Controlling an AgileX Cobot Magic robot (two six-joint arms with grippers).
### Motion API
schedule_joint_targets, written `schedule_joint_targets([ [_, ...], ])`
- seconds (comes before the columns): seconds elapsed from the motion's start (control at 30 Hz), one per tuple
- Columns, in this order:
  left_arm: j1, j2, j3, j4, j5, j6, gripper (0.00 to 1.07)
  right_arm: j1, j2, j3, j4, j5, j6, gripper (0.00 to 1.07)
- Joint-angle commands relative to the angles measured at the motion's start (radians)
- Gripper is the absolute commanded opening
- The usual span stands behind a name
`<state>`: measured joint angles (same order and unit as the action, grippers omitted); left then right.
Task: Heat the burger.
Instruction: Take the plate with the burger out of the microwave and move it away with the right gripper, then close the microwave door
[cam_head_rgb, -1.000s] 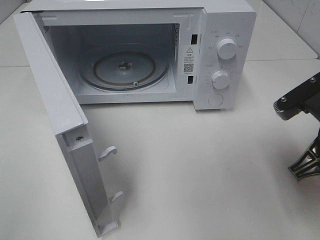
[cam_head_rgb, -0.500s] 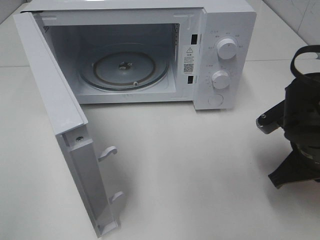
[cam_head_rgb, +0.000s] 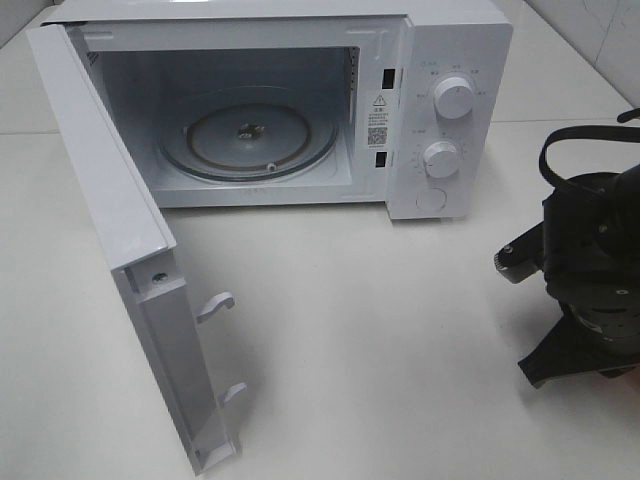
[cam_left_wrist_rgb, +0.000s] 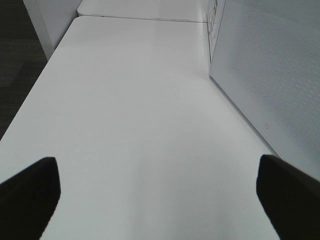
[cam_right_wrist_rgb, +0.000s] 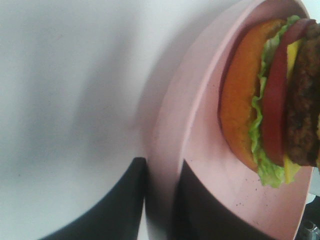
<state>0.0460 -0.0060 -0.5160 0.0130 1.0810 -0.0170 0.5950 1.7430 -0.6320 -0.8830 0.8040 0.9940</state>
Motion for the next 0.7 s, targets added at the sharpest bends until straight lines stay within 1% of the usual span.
schedule_joint_targets([
  [0.03, 0.0, -0.016, 0.0, 0.002, -0.012, -0.006, 1.0, -0.003, 0.001, -0.004, -0.01, 0.019, 0.001, 0.33],
  [0.07, 0.0, -0.016, 0.0, 0.002, -0.012, -0.006, 1.0, -0.003, 0.001, -0.004, 0.009, 0.012, -0.011, 0.4],
  [0.1, 0.0, -0.016, 0.0, 0.002, -0.012, -0.006, 1.0, -0.003, 0.001, -0.004, 0.018, 0.01, -0.017, 0.44],
  [0.13, 0.0, -0.016, 0.0, 0.002, -0.012, -0.006, 1.0, -0.003, 0.001, -0.004, 0.018, 0.01, -0.017, 0.44],
  [0.17, 0.0, -0.016, 0.0, 0.002, -0.012, -0.006, 1.0, -0.003, 0.001, -0.004, 0.039, 0.01, -0.035, 0.47],
  [0.3, 0.0, -0.016, 0.0, 0.002, -0.012, -0.006, 1.0, -0.002, -0.01, -0.004, 0.072, 0.014, -0.076, 0.49],
  [0.33, 0.0, -0.016, 0.0, 0.002, -0.012, -0.006, 1.0, -0.002, -0.038, -0.004, 0.102, 0.013, -0.11, 0.49],
  [0.4, 0.0, -0.016, 0.0, 0.002, -0.012, -0.006, 1.0, -0.002, -0.059, -0.004, 0.116, 0.009, -0.132, 0.49],
  [0.43, 0.0, -0.016, 0.0, 0.002, -0.012, -0.006, 1.0, -0.002, -0.107, -0.004, 0.143, -0.002, -0.176, 0.49],
  [0.47, 0.0, -0.016, 0.0, 0.002, -0.012, -0.006, 1.0, -0.002, -0.107, -0.004, 0.143, -0.002, -0.176, 0.49],
  [0.53, 0.0, -0.016, 0.0, 0.002, -0.012, -0.006, 1.0, -0.002, -0.206, -0.004, 0.196, -0.035, -0.265, 0.5],
  [0.57, 0.0, -0.016, 0.0, 0.002, -0.012, -0.006, 1.0, -0.002, -0.206, -0.004, 0.196, -0.035, -0.265, 0.5],
  [0.6, 0.0, -0.016, 0.0, 0.002, -0.012, -0.006, 1.0, -0.002, -0.283, -0.004, 0.242, -0.058, -0.344, 0.53],
  [0.63, 0.0, -0.016, 0.0, 0.002, -0.012, -0.006, 1.0, -0.002, -0.351, -0.004, 0.299, -0.079, -0.438, 0.59],
  [0.67, 0.0, -0.016, 0.0, 0.002, -0.012, -0.006, 1.0, -0.002, -0.351, -0.004, 0.299, -0.079, -0.438, 0.59],
  [0.7, 0.0, -0.016, 0.0, 0.002, -0.012, -0.006, 1.0, -0.002, -0.388, -0.004, 0.328, -0.088, -0.482, 0.63],
])
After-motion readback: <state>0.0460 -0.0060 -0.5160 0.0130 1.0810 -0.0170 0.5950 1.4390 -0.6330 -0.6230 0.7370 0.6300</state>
